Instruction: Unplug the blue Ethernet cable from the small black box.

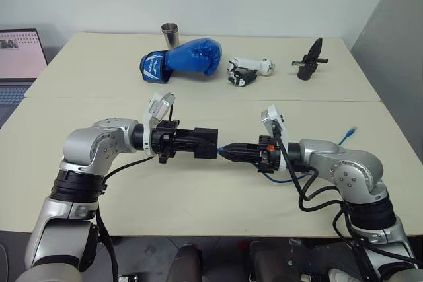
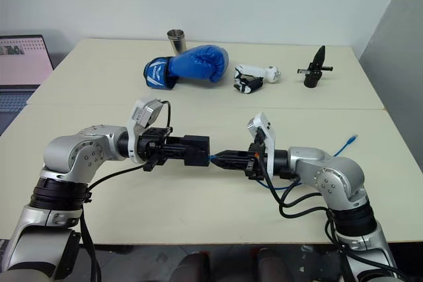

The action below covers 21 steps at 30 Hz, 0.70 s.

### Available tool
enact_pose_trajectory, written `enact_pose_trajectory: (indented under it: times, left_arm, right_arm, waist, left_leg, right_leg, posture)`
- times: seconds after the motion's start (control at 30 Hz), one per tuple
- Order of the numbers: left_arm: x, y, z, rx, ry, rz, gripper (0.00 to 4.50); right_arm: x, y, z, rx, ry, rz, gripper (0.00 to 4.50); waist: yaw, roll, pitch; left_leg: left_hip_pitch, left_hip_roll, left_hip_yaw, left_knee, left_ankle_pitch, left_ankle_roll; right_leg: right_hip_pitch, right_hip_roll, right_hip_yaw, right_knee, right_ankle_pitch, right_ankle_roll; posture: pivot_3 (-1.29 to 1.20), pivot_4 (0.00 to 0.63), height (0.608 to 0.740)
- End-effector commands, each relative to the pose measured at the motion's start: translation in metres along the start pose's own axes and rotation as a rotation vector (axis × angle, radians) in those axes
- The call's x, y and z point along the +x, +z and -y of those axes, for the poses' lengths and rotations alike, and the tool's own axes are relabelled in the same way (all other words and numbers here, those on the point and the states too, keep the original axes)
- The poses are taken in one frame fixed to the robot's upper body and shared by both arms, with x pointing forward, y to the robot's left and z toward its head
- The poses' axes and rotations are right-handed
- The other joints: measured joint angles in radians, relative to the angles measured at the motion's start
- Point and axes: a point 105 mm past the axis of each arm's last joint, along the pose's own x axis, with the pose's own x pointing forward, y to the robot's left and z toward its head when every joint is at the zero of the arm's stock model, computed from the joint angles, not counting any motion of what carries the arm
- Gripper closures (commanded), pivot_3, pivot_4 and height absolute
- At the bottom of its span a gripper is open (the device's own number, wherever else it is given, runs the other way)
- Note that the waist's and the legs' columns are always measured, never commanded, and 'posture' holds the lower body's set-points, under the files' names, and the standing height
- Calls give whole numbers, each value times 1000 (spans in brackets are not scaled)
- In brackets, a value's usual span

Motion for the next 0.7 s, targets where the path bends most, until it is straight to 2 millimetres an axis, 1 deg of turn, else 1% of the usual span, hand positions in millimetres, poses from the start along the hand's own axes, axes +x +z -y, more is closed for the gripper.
enact_pose_trajectory:
  times: [0.03,0.27,0.6,0.67,0.7]
  left_arm:
    - [2,7,6,43,-24,7,3695]
    - [0,5,9,43,-39,-13,3695]
    - [-15,-1,-2,89,31,-77,3695]
    - [-17,-2,-5,89,50,-76,3695]
    - [-18,-3,-7,91,62,-76,3695]
  right_arm:
    - [-1,6,-3,-35,7,1,4422]
    - [-2,5,-5,-14,26,-9,4422]
    - [-32,-3,3,50,-20,-51,4427]
    - [-38,-4,6,52,-46,-50,4428]
    - [-41,-3,11,45,-80,-41,4428]
  waist:
    - [0,0,0]
    - [0,0,0]
    - [0,0,0]
    - [0,0,0]
    - [0,0,0]
  left_leg:
    - [0,0,0,0,0,0]
    - [0,0,0,0,0,0]
    - [0,0,0,0,0,0]
    - [0,0,0,0,0,0]
    - [0,0,0,0,0,0]
  right_leg:
    - [0,0,0,0,0,0]
    - [0,0,0,0,0,0]
    - [0,0,0,0,0,0]
    - [0,0,0,0,0,0]
    - [0,0,0,0,0,0]
  posture:
    - [0,150,740]
    - [0,150,740]
    - [0,150,740]
    - [0,150,740]
    - [0,150,740]
